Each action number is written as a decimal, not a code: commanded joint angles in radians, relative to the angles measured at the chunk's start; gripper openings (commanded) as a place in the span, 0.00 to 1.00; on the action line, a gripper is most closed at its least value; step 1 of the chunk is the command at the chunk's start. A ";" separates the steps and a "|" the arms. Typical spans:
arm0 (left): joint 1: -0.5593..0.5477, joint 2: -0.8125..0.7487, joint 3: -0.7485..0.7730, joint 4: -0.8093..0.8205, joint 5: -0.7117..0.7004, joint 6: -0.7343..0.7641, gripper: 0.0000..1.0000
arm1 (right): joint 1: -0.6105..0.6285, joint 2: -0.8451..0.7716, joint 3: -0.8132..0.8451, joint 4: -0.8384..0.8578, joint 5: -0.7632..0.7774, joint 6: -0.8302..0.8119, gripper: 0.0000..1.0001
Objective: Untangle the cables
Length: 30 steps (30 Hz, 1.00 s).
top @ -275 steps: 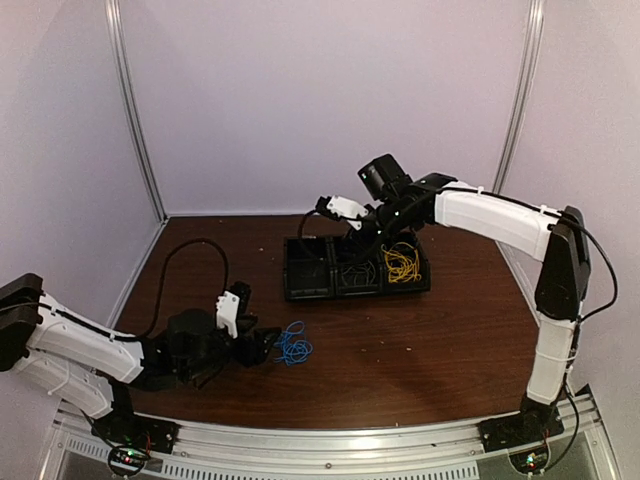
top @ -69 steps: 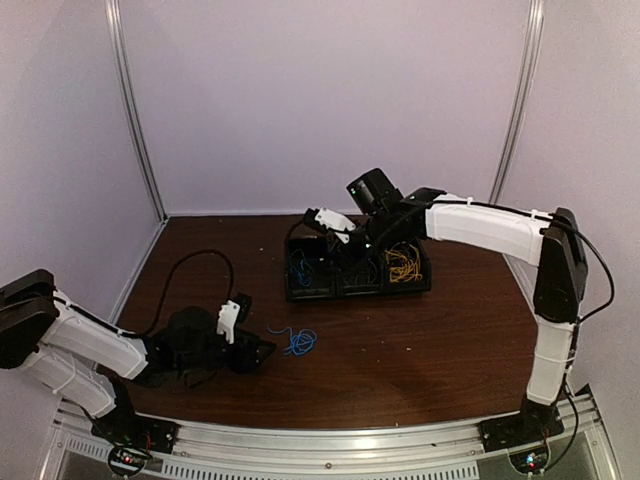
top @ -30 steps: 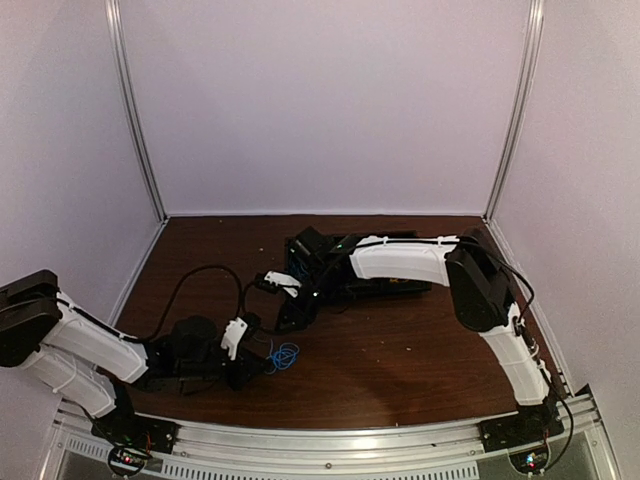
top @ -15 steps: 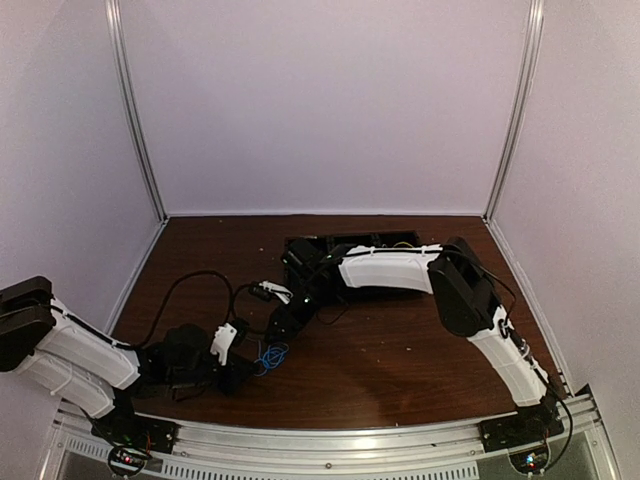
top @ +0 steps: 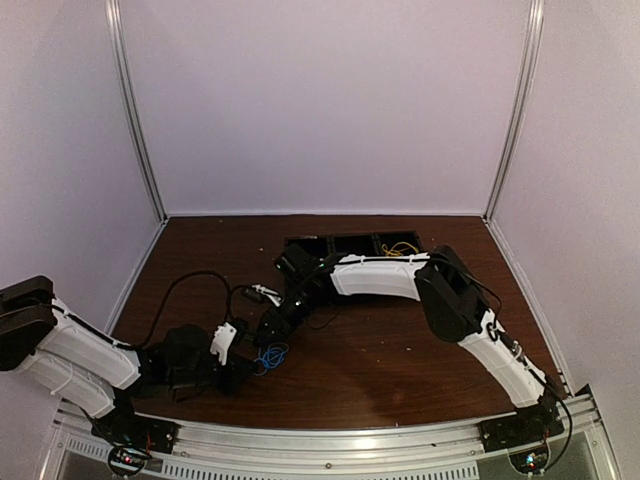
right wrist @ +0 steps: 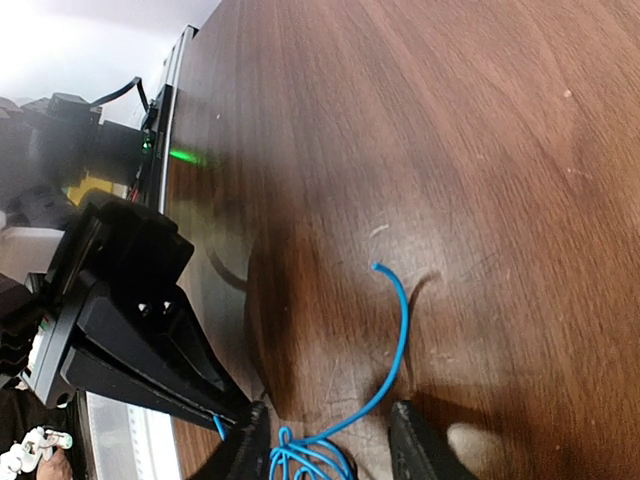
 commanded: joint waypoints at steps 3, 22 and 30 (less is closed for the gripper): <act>-0.005 0.000 0.001 0.045 -0.008 0.009 0.00 | 0.011 0.060 0.023 0.057 -0.078 0.067 0.21; -0.018 -0.138 -0.059 -0.050 -0.064 -0.063 0.00 | -0.346 -0.483 -0.027 -0.035 0.071 -0.135 0.00; -0.019 -0.100 -0.033 -0.032 -0.066 -0.057 0.00 | -0.454 -0.547 -0.052 -0.013 0.097 -0.122 0.00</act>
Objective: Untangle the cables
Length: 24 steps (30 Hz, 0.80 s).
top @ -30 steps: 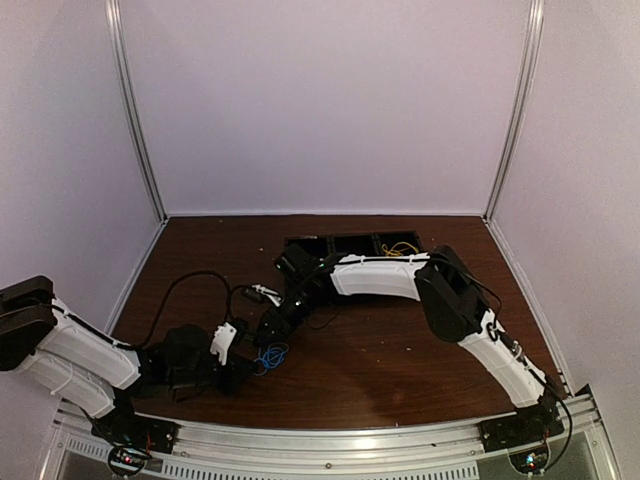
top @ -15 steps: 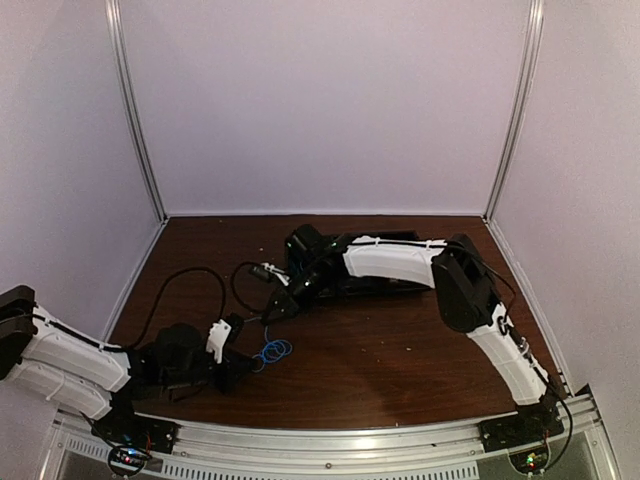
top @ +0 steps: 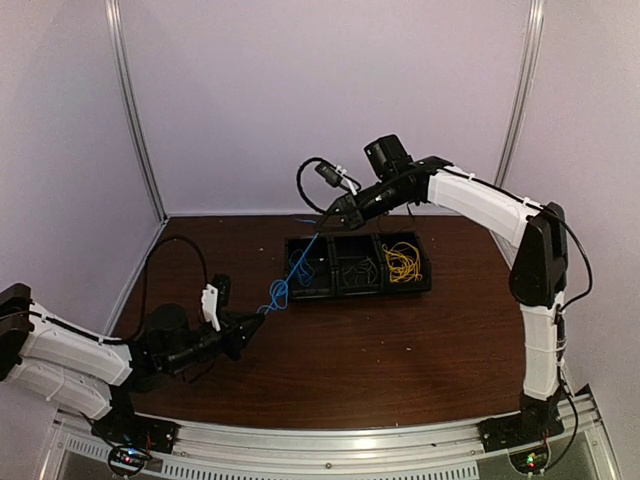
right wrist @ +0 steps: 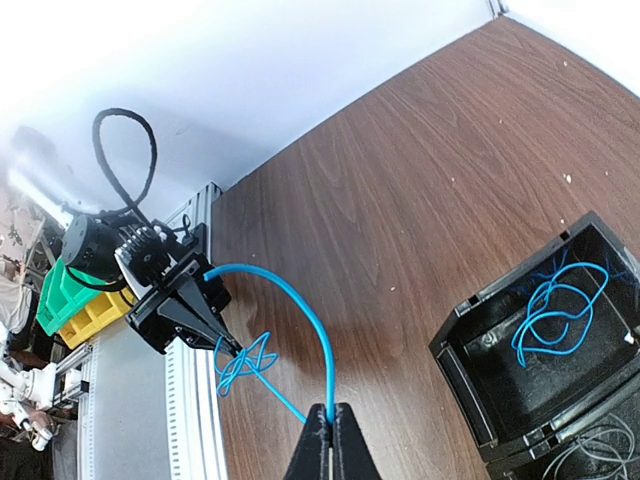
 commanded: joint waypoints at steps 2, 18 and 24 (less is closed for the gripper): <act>-0.016 0.005 -0.070 -0.243 0.027 0.011 0.00 | -0.120 -0.074 -0.032 0.154 0.089 0.003 0.00; -0.018 -0.360 -0.043 -0.410 -0.108 0.057 0.45 | -0.051 -0.214 -0.607 0.146 0.080 -0.125 0.00; -0.019 -0.065 0.103 -0.319 0.073 0.114 0.40 | -0.050 -0.322 -0.739 0.183 0.060 -0.143 0.00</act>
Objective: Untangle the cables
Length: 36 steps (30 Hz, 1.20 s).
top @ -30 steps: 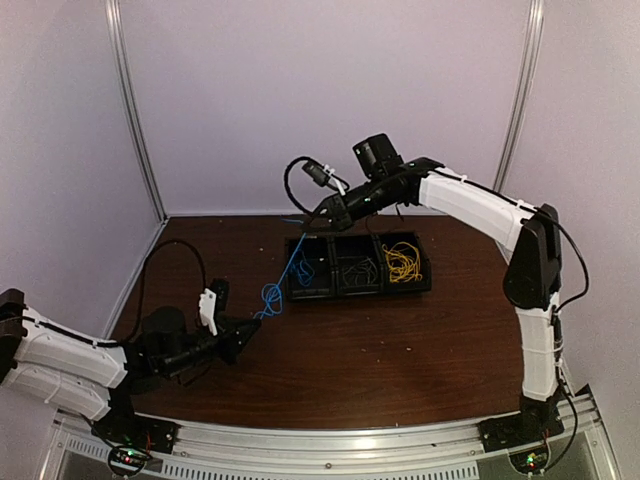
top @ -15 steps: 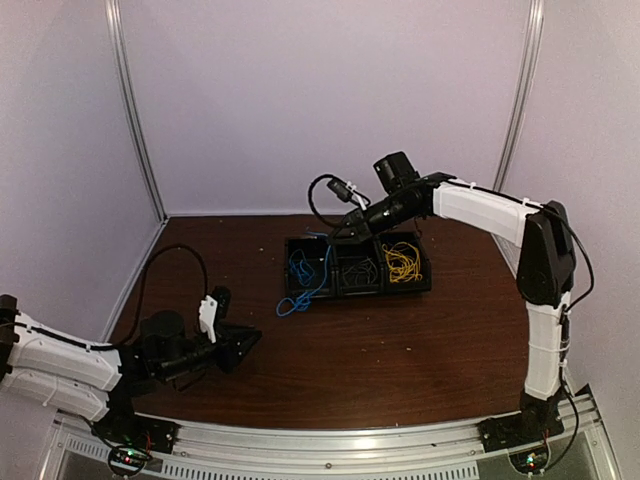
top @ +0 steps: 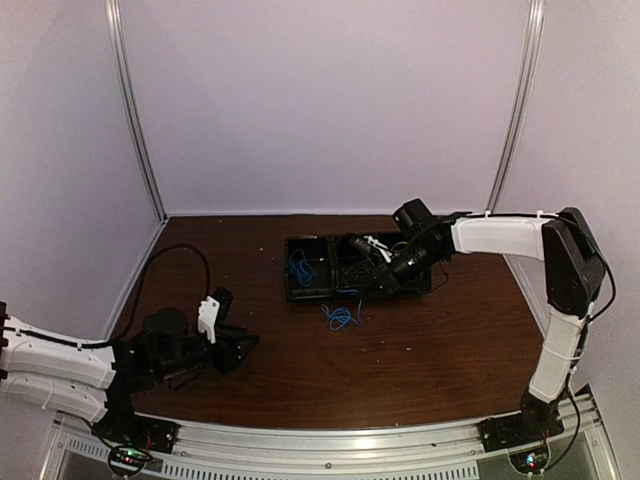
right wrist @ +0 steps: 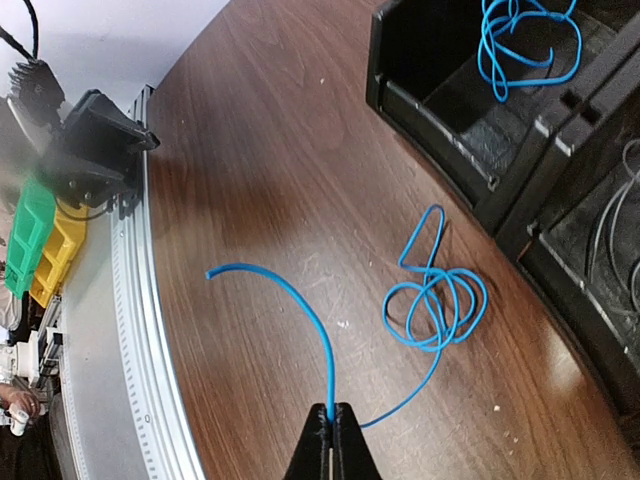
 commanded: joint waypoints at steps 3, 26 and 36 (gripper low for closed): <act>-0.005 0.350 0.208 0.115 0.209 0.074 0.36 | 0.002 -0.128 -0.084 0.025 0.021 -0.053 0.00; -0.059 1.065 0.736 0.225 0.202 0.258 0.37 | -0.027 -0.088 -0.131 0.053 -0.101 -0.033 0.00; -0.058 1.158 0.807 0.188 0.047 0.250 0.29 | -0.027 -0.078 -0.134 0.058 -0.125 -0.026 0.00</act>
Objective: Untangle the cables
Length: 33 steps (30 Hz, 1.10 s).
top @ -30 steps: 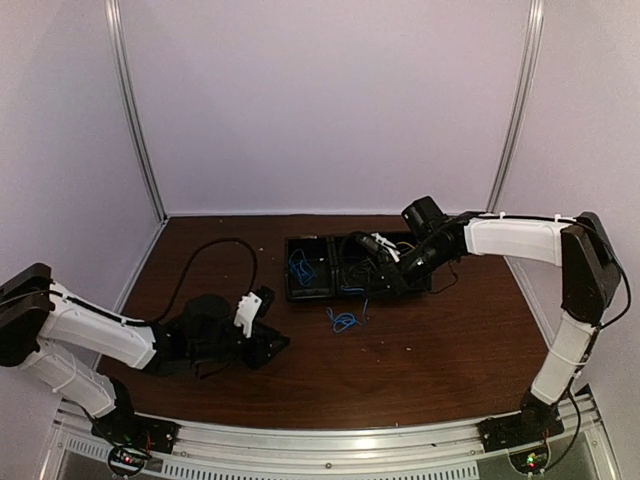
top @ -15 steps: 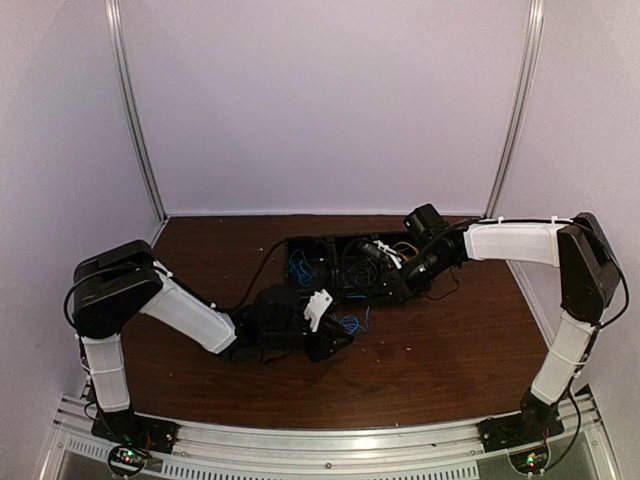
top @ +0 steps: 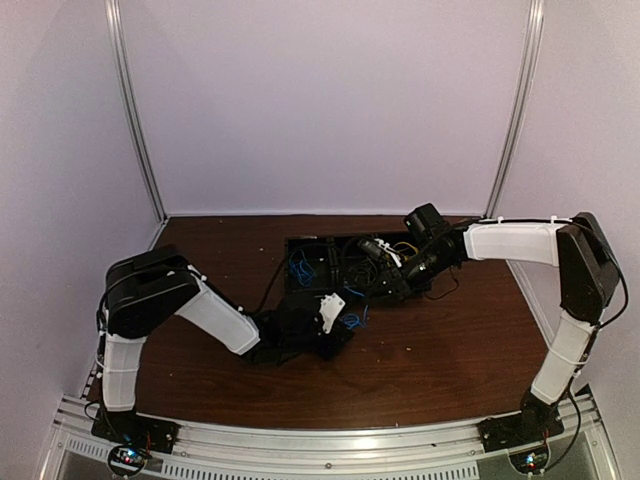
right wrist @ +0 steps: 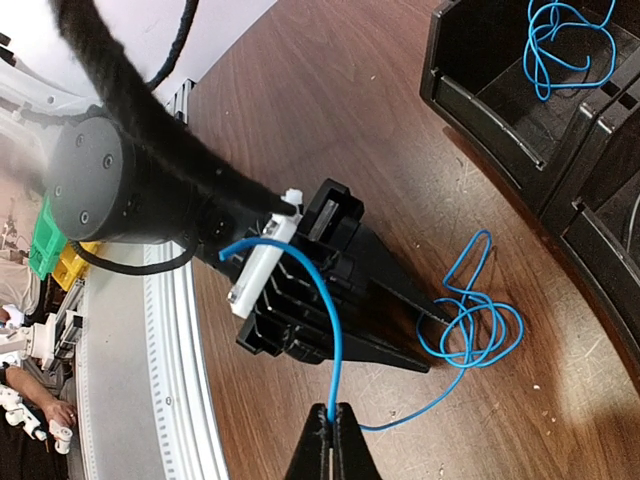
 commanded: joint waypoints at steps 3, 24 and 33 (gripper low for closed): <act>0.001 0.057 0.036 -0.009 -0.116 0.019 0.24 | -0.007 0.021 0.002 0.018 -0.037 0.014 0.00; 0.000 -0.588 -0.418 -0.023 -0.081 0.058 0.00 | -0.292 -0.014 -0.002 0.037 0.094 0.016 0.00; 0.005 -0.624 -0.466 -0.064 -0.041 0.045 0.00 | -0.362 -0.035 -0.026 0.045 0.106 0.006 0.00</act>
